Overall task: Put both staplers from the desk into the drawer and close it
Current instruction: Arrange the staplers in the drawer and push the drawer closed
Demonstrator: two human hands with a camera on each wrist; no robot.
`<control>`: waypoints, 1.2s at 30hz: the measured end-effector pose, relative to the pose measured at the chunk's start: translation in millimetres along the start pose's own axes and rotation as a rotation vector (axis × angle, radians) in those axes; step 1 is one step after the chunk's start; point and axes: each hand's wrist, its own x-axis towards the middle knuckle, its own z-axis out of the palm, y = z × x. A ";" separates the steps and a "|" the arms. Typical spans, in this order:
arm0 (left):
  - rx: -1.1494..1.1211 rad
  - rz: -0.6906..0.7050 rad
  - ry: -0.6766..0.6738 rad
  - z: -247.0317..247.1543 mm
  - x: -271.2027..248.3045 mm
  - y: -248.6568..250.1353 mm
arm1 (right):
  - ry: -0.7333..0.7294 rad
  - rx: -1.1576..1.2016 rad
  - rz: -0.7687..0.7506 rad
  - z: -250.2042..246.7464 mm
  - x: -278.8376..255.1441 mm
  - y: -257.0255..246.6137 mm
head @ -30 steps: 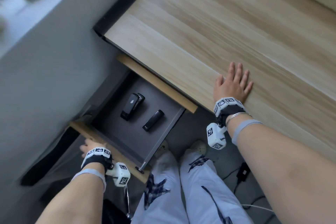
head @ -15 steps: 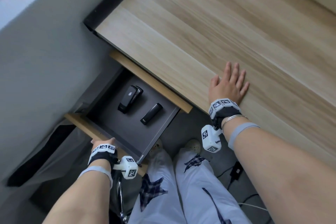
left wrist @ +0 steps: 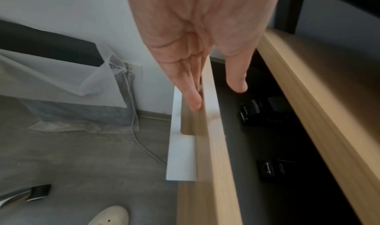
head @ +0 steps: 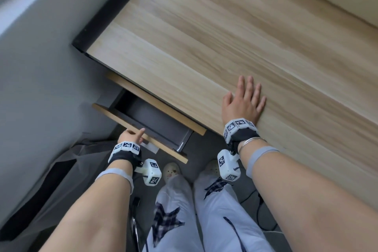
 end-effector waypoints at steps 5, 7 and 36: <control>-0.156 0.062 -0.085 15.4 13.7 23.0 | 0.001 -0.013 0.003 0.0 0.1 -0.3; -0.189 0.083 -0.103 22.0 11.0 32.3 | 0.012 -0.015 0.005 0.3 0.0 -0.7; -0.161 0.158 -0.141 49.8 29.3 69.2 | 0.071 -0.010 0.020 -1.7 2.1 -5.2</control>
